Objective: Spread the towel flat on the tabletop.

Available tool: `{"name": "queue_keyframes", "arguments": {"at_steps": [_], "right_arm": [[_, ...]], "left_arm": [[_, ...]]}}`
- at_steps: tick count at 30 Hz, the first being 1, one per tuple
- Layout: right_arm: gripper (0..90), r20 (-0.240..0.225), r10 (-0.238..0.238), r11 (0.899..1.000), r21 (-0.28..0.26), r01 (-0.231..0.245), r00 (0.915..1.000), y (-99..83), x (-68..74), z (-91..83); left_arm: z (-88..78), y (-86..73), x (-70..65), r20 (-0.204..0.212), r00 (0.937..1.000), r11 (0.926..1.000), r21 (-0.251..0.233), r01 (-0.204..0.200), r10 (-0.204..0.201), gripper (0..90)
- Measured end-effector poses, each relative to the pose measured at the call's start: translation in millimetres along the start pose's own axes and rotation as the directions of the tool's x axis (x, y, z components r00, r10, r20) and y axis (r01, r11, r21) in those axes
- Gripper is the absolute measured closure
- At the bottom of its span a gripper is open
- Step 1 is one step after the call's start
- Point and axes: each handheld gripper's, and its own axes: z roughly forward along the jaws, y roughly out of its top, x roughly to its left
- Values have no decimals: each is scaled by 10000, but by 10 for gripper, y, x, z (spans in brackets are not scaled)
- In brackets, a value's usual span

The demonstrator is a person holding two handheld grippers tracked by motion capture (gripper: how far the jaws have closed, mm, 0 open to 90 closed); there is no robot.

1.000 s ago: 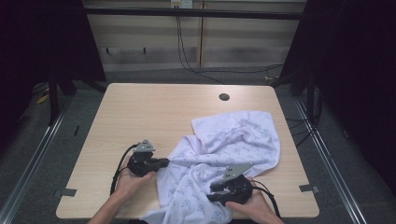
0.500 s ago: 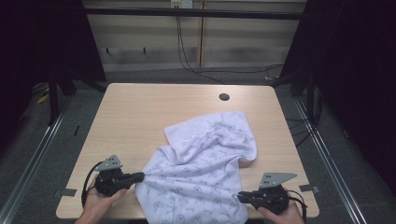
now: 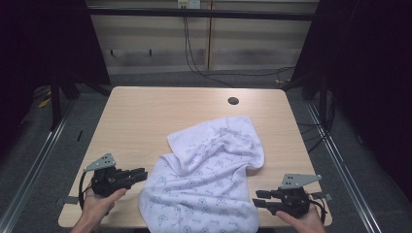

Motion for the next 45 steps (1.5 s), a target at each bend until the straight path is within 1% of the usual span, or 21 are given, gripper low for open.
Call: {"name": "queue_keyframes", "arguments": {"at_steps": [3, 6, 9, 12, 15, 16, 19, 21, 22, 25, 28, 29, 31, 32, 33, 35, 37, 39, 41, 43, 45], "right_arm": [[700, 20, -122, 9999, 99, 122, 9999, 101, -98, 207], [690, 250, -594, 9958, 713, 575, 9979, 236, -189, 497], [645, 339, -924, 9866, 1385, 868, 9951, 294, -224, 735], [581, 799, -1422, 9729, 1950, 1244, 9866, 275, -193, 868], [699, 1079, -1929, 9633, 2098, 1673, 9753, 237, -127, 832], [770, 970, -1782, 9650, 2119, 1546, 9792, 206, -120, 786], [863, 552, -1105, 9759, 1953, 978, 9923, 97, -123, 671], [870, 164, -1003, 9732, 2093, 947, 9948, 31, -83, 590], [871, -21, -917, 9709, 2221, 899, 9958, 7, -55, 559], [873, -943, -830, 9634, 2469, 1041, 9921, -113, 84, 459], [861, -1302, -1194, 9491, 2762, 1517, 9843, -175, 239, 398], [813, -1384, -1069, 9515, 2732, 1417, 9846, -154, 254, 397], [776, -1599, -660, 9757, 1962, 972, 9849, -88, 221, 373], [748, -1539, -668, 9814, 1679, 927, 9858, -55, 197, 362], [732, -1073, -684, 9876, 1332, 825, 9919, 6, 148, 345], [718, -596, -623, 9944, 811, 670, 9963, 103, 33, 328], [710, -6, -432, 9977, 528, 431, 9991, 184, -100, 351], [697, 537, -578, 9969, 566, 547, 9969, 255, -253, 405], [684, 816, -287, 9977, 643, 235, 9963, 304, -410, 486], [667, 1138, -247, 9970, 760, 161, 9932, 333, -544, 586], [655, 1271, -252, 9961, 867, 142, 9916, 337, -615, 654]], "left_arm": [[334, 39, 54, -213, 9990, 9930, 1121, -360, 386, 745], [638, 48, 61, -122, 9971, 9734, 2180, -709, 754, 746], [772, -6, 0, -154, 9925, 9568, 2682, -1124, 1210, 698], [746, -62, -77, -287, 9859, 9539, 2589, -1521, 1650, 668], [666, -116, -147, -231, 9841, 9449, 2840, -1626, 1762, 841], [638, -143, -175, -23, 9864, 9456, 2849, -1571, 1645, 869], [526, -225, -302, 573, 9861, 9322, 3217, -1660, 1558, 880], [440, -319, -408, 1191, 9841, 9294, 3304, -1642, 1316, 880], [387, -358, -473, 1489, 9804, 9196, 3519, -1746, 1291, 879], [295, -424, -577, 1697, 9754, 9139, 3567, -1940, 1408, 866], [248, -338, -479, 1402, 9873, 9566, 2692, -1113, 754, 787], [251, -311, -440, 1122, 9906, 9623, 2511, -1050, 788, 756], [272, -225, -297, 626, 9975, 9773, 2071, -440, 317, 719], [299, -163, -210, 246, 9997, 9847, 1737, -127, 85, 712], [334, -107, -141, -99, 9999, 9873, 1585, 132, -118, 682], [409, -23, -10, -272, 9984, 9905, 1276, 523, -492, 632], [505, 57, 84, -816, 9963, 9920, 1203, 378, -280, 591], [607, 100, 179, -766, 9962, 9887, 1401, 530, -426, 586], [705, 102, 213, -1487, 9889, 9882, 1510, 241, -14, 559], [803, 93, 229, -1573, 9873, 9809, 1941, 89, 221, 557], [849, 82, 224, -1605, 9863, 9806, 1959, -71, 392, 535]]}}
